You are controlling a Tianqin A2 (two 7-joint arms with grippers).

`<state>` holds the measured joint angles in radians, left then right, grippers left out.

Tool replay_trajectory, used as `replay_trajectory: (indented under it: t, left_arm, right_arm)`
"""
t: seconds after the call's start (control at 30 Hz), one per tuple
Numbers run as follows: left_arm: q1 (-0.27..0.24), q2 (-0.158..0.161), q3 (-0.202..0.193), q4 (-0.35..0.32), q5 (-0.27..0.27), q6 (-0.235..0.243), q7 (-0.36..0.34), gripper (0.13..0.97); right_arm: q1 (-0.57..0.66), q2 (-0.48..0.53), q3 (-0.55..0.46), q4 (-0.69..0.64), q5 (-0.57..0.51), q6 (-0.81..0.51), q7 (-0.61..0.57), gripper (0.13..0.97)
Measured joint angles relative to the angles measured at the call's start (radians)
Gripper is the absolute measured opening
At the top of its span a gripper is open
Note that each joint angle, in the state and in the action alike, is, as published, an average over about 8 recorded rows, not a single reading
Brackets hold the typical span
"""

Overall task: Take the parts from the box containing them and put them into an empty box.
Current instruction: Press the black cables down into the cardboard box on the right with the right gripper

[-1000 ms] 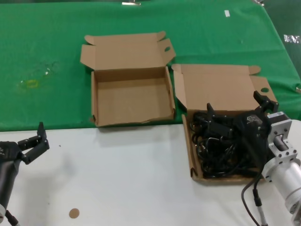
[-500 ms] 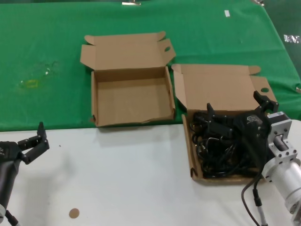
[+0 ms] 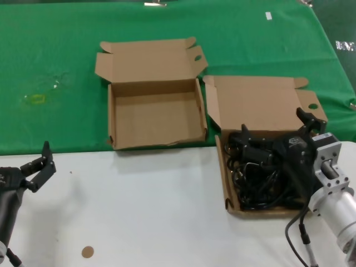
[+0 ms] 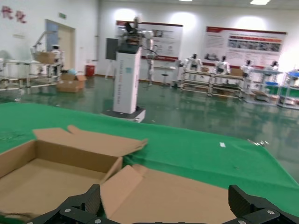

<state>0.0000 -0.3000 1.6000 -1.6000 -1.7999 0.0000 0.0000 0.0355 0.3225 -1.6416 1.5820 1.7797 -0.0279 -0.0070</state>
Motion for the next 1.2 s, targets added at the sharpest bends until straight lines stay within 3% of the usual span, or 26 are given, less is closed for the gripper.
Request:
replay_trajectory:
  t: [0.23,0.5,0.63,0.9,1.2]
  left_arm:
    - [0.000,0.000,0.000,0.000,0.000,0.000,0.000,0.792]
    - [0.000,0.000,0.000,0.000,0.000,0.000,0.000,0.598]
    - [0.000,0.000,0.000,0.000,0.000,0.000,0.000,0.598]
    - [0.000,0.000,0.000,0.000,0.000,0.000,0.000,0.382]
    - [0.000,0.000,0.000,0.000,0.000,0.000,-0.001,0.236]
  right_arm:
    - [0.011,0.106,-0.059,0.033,0.009,-0.013,0.035,0.966]
    - [0.085,0.293,-0.105,0.036,0.014,-0.137,0.105,0.966]
    - [0.161,0.383,-0.119,-0.003,0.007,-0.267,0.094,0.966]
    - [0.376,0.513,-0.184,-0.127,-0.032,-0.590,-0.047,0.966]
    - [0.647,0.593,-0.308,-0.263,-0.124,-0.976,-0.237,0.966]
